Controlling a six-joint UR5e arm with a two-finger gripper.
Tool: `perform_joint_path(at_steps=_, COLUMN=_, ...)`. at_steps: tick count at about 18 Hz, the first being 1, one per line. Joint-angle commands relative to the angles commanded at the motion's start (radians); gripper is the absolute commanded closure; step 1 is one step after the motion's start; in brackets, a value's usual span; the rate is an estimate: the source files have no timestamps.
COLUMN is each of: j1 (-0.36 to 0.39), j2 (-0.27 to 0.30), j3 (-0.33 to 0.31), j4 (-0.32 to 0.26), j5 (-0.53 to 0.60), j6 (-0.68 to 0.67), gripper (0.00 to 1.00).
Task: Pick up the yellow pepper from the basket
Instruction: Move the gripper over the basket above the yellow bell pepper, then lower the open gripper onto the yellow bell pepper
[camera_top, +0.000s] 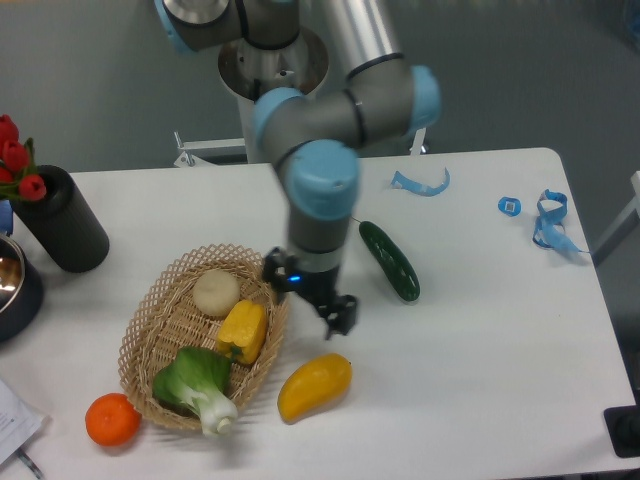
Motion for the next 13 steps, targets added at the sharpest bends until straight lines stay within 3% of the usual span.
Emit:
perform_joint_path(at_steps=5, j1=-0.051, j2=-0.021, j3=-0.028, j4=0.011, j5=0.008, j6=-0.086, gripper=0.0)
perform_joint_path(at_steps=13, j1=-0.052, j2=-0.051, j3=-0.025, j4=0.02, j5=0.043, j6=-0.194, gripper=0.0)
